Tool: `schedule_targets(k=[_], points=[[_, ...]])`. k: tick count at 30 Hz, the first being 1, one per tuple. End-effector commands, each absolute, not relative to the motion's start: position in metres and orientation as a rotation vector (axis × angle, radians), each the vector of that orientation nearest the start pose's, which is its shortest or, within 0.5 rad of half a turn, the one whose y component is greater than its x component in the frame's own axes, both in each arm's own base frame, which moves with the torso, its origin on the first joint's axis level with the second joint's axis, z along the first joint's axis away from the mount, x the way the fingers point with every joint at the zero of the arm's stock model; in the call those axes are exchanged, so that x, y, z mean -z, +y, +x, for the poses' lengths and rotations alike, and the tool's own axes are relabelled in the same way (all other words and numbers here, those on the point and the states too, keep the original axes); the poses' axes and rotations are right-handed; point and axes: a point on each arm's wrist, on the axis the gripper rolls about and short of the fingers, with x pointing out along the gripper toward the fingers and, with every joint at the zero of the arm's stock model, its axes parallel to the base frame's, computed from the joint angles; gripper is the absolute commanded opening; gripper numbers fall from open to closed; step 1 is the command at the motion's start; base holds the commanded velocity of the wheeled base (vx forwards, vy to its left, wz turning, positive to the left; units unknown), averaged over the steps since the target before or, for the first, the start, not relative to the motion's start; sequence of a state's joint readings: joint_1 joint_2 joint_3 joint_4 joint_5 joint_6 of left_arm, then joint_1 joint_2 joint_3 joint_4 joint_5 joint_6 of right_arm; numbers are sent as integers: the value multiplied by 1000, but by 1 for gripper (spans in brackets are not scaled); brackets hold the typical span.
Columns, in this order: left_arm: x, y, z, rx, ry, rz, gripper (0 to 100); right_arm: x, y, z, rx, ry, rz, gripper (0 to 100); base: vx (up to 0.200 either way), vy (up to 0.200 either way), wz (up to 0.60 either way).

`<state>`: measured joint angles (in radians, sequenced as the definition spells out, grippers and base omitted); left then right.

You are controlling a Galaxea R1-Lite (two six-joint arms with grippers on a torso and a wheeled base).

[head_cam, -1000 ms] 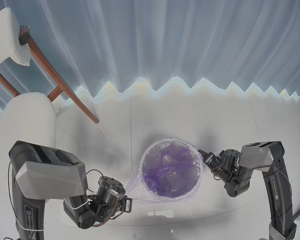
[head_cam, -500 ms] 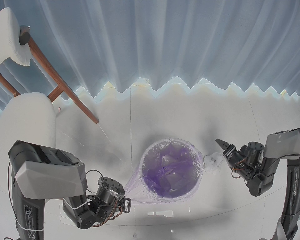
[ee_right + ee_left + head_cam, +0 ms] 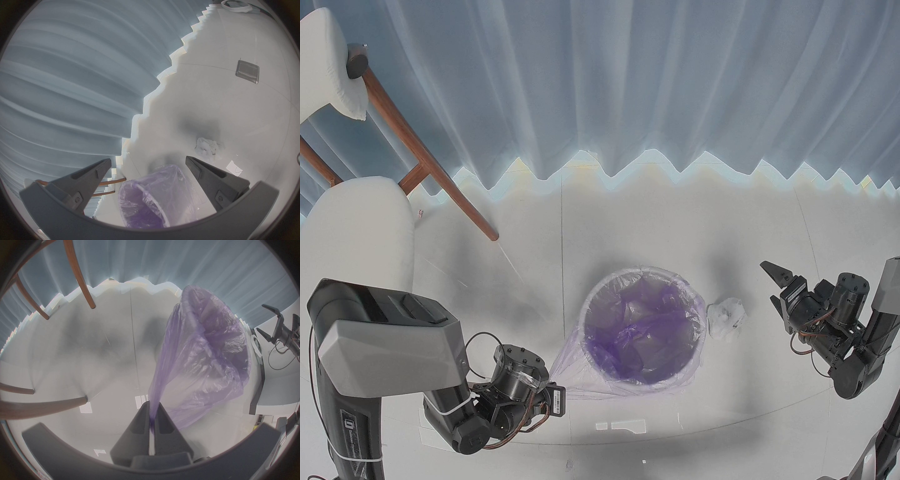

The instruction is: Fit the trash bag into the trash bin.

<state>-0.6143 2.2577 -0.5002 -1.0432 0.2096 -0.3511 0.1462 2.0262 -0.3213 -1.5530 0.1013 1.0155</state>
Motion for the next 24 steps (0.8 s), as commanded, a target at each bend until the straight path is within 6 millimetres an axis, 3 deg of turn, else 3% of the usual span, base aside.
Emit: schedule_targets(k=[1, 9, 10, 15, 21, 24], points=[[16, -177, 258, 265, 690, -55, 0, -83, 43, 277, -173, 219, 1007, 100, 0, 0, 0], [13, -172, 255, 243, 684, -54, 0, -86, 43, 276, -178, 205, 981, 100, 0, 0, 0], [12, -172, 256, 240, 680, -57, 100, -88, 42, 274, -177, 197, 980, 100, 0, 0, 0], [-9, -170, 255, 246, 634, -91, 100, -102, 37, 255, -180, 161, 973, 100, 0, 0, 0], [-29, -151, 226, 252, 655, -73, 100, -106, 31, 219, -163, 186, 969, 100, 0, 0, 0], [-40, -145, 221, 244, 651, -74, 100, -110, 29, 208, -169, 175, 968, 100, 0, 0, 0]])
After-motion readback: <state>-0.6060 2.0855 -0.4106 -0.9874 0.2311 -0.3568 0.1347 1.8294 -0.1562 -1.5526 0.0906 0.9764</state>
